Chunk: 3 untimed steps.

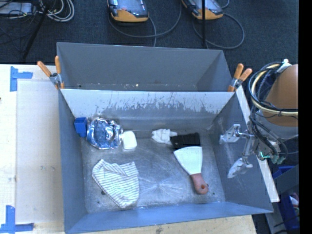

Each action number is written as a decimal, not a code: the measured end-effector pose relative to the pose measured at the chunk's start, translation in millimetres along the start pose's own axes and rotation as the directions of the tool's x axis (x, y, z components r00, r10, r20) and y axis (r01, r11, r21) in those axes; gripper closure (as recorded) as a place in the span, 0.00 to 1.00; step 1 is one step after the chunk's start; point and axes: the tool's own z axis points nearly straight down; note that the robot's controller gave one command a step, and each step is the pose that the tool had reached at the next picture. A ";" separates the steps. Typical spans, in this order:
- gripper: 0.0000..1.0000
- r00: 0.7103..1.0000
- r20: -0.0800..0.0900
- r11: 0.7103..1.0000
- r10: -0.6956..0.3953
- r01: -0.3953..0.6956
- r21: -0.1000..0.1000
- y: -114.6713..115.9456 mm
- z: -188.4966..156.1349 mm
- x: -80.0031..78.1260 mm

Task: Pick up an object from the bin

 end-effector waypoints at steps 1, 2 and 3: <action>0.00 1.000 0.008 1.000 -0.003 0.003 0.002 0.6 -4.2 -1.7; 0.00 0.998 0.014 0.998 -0.062 0.062 0.005 14.7 23.9 -22.4; 0.00 0.996 0.005 0.996 -0.093 0.093 0.001 61.2 42.7 -19.9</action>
Offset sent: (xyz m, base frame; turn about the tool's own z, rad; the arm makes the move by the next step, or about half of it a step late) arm 0.0624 0.0524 -0.0960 -0.2068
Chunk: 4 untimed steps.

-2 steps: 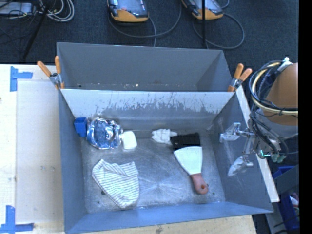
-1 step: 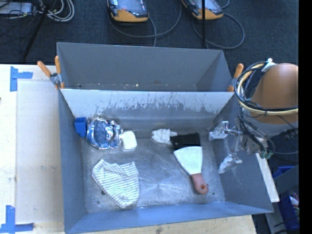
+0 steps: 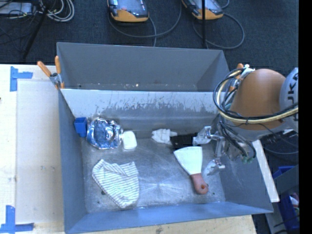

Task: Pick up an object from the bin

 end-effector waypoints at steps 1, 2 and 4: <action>0.00 0.990 0.003 0.990 -0.141 0.141 0.000 27.1 -6.4 -14.8; 0.00 0.956 0.011 0.956 -0.292 0.292 0.005 39.1 10.9 -40.8; 1.00 0.962 -0.006 0.962 -0.272 0.272 0.002 14.7 85.2 -64.9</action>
Offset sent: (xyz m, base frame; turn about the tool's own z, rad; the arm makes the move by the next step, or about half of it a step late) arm 0.0552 0.0567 -0.0377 -0.2603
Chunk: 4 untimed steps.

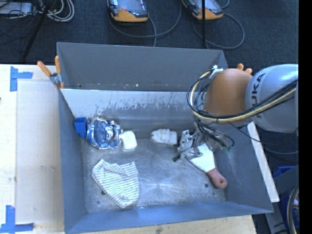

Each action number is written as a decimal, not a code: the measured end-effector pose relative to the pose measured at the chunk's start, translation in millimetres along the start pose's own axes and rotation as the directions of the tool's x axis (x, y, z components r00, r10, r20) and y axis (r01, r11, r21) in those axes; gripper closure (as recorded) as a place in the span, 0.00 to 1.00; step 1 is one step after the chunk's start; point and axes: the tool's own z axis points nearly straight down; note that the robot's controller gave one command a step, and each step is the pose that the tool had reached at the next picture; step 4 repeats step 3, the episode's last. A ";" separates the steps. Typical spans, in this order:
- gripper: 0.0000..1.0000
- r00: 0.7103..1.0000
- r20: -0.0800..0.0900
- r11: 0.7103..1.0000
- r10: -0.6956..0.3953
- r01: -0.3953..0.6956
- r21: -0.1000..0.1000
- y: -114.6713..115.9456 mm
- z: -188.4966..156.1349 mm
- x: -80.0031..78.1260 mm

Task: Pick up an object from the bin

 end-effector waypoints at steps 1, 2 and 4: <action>1.00 1.000 0.004 1.000 0.003 -0.003 -0.003 1.5 -22.1 5.2; 1.00 1.000 0.013 1.000 0.007 -0.007 0.002 -1.8 -66.9 2.2; 1.00 1.000 0.014 1.000 0.028 -0.028 0.000 1.2 -134.2 15.2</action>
Offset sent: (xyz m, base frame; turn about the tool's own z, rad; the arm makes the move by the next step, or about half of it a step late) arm 0.0088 -0.0115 0.0140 0.0377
